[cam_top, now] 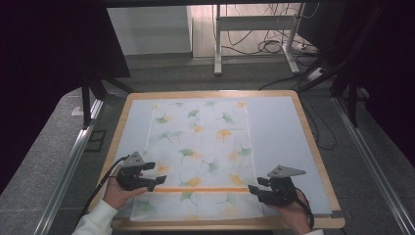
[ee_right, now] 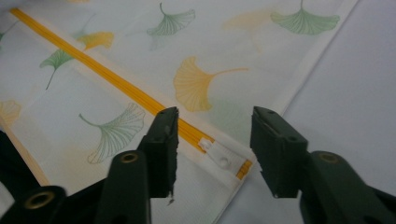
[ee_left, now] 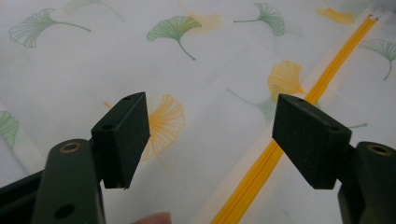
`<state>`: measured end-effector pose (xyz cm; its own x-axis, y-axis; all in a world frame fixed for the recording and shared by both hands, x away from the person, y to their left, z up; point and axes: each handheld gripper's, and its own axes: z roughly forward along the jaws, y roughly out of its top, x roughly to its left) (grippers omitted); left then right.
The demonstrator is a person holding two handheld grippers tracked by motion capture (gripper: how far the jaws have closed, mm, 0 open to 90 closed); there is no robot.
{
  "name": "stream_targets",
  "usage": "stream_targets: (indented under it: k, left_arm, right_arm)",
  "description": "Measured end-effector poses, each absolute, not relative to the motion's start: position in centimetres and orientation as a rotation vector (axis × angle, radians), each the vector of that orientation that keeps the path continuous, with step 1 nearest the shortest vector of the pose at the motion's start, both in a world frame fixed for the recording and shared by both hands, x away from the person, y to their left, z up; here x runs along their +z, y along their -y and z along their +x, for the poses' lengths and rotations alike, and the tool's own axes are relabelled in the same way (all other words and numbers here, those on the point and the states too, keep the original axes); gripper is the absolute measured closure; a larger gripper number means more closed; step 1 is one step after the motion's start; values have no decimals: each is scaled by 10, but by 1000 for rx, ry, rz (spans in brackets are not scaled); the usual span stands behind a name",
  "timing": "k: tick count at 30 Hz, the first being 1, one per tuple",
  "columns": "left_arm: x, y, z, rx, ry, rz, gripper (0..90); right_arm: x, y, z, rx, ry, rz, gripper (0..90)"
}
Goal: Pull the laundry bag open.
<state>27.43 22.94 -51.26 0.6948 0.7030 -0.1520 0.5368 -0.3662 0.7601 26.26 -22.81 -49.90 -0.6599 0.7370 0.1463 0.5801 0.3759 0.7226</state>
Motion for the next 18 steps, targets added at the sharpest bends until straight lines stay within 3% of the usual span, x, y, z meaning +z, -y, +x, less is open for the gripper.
stream_targets:
  k: [11,18]
  left_arm:
    - [-509,-212,275,247,-893,2080,286]
    - [-509,-192,275,237,-837,2121,288]
  right_arm:
    - [-502,232,256,1131,-2511,1162,838]
    - [-506,231,252,1107,-2549,1165,888]
